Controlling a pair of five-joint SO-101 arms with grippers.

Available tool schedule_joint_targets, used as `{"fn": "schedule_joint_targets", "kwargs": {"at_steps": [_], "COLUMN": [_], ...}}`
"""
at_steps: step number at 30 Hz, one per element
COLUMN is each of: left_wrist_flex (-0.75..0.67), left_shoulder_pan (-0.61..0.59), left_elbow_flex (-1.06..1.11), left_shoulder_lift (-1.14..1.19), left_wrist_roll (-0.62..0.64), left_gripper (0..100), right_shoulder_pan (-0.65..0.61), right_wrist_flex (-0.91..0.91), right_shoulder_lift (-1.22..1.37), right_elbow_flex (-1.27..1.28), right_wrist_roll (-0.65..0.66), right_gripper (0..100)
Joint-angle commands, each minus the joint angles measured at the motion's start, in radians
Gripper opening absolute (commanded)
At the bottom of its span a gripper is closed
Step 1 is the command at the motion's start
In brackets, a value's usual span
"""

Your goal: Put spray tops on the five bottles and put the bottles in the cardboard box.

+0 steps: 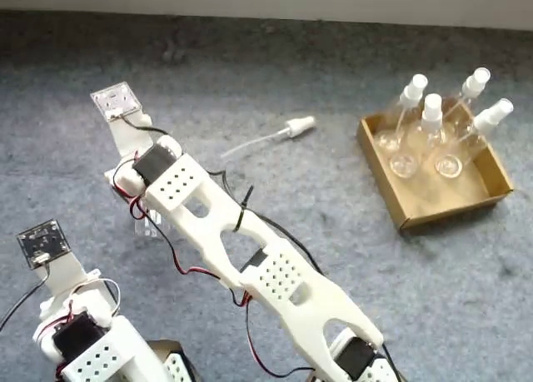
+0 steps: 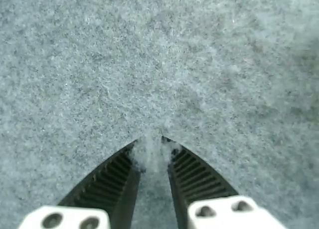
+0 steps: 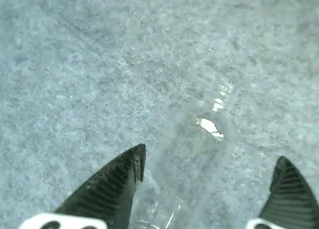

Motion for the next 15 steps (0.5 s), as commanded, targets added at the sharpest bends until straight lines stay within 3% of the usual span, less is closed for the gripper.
{"fn": "schedule_joint_targets", "kwargs": {"at_steps": [1,10,12,15], "left_wrist_flex": [-0.011,-0.011,-0.011,-0.011], "left_shoulder_pan": [0.024,0.024,0.024,0.024], "left_elbow_flex": [0.012,0.013,0.015,0.015], "left_shoulder_lift": [-0.010,-0.010,-0.010,-0.010], "left_wrist_roll": [-0.009,-0.009,-0.009,-0.009], "left_gripper": [1,1,1,1], "right_shoulder_pan": [-0.005,-0.005,-0.004,-0.005], "right_wrist_flex": [0.002,0.012,0.036,0.076], "right_shoulder_lift": [0.042,0.297,0.323,0.337], "right_elbow_flex": [-0.157,-0.361,-0.414,-0.479], "right_wrist_roll": [-0.040,-0.041,-0.041,-0.041], "right_gripper": [41.9,42.1,37.4,21.1]}}
